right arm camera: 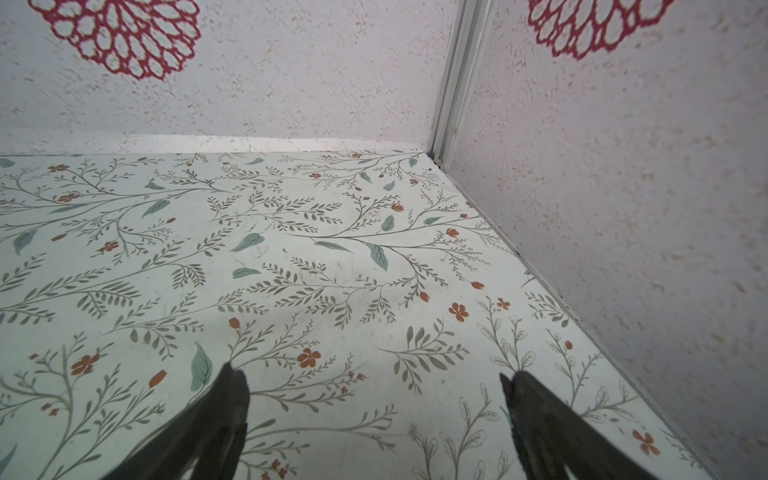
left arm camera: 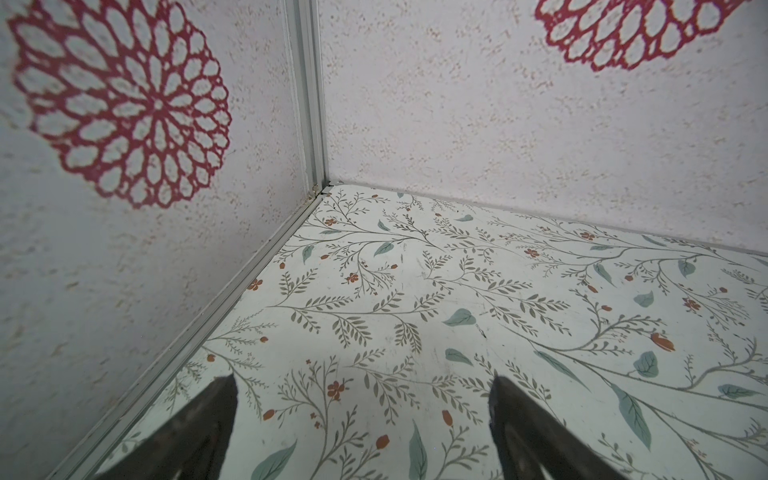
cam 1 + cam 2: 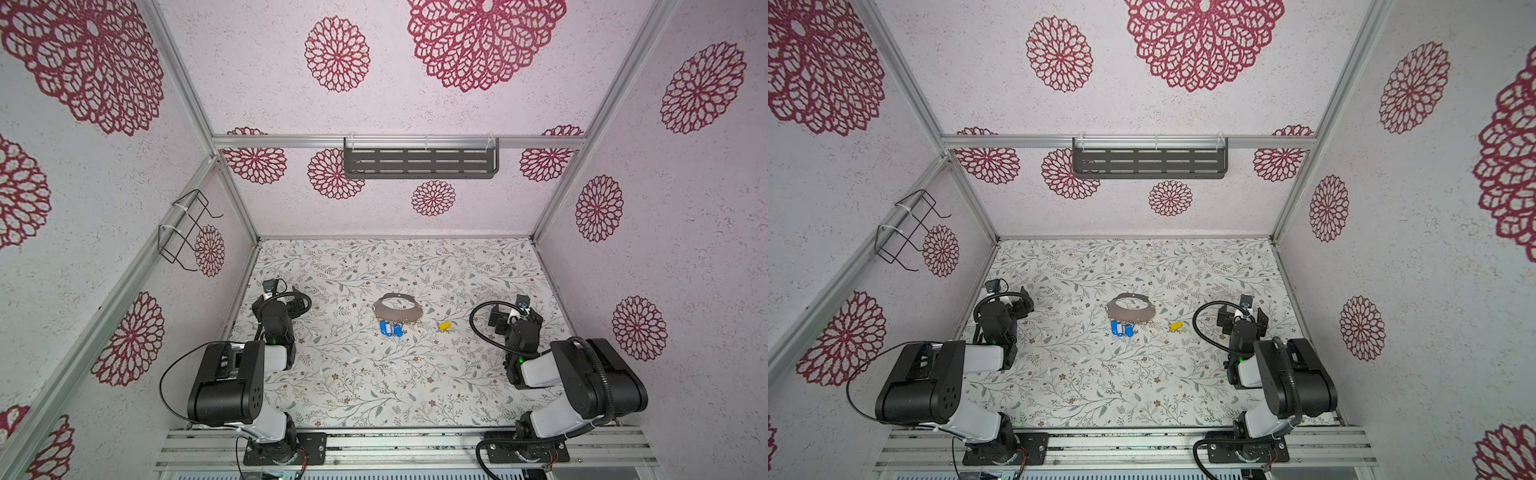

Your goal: Remove the keys from the keyring

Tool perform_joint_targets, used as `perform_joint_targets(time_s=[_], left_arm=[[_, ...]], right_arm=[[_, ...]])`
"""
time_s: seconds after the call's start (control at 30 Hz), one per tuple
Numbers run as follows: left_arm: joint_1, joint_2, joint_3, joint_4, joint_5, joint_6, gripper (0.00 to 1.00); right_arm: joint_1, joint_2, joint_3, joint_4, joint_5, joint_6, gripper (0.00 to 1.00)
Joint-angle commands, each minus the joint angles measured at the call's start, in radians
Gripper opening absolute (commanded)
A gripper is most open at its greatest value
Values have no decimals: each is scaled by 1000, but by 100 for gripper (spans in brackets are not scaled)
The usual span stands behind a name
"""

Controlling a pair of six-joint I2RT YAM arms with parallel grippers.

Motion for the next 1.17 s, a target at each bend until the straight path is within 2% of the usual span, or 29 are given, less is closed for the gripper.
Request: perform_joint_targets(time_s=[0.0, 0.77, 1.13], left_arm=[[2, 2, -3, 3, 0, 15, 97], [2, 2, -3, 4, 0, 15, 97], [2, 2, -3, 4, 0, 15, 97]], right_arm=[[-3, -12, 20, 21, -9, 7, 99], [-3, -10, 21, 19, -10, 8, 99], [-20, -15, 34, -12, -47, 15, 99]])
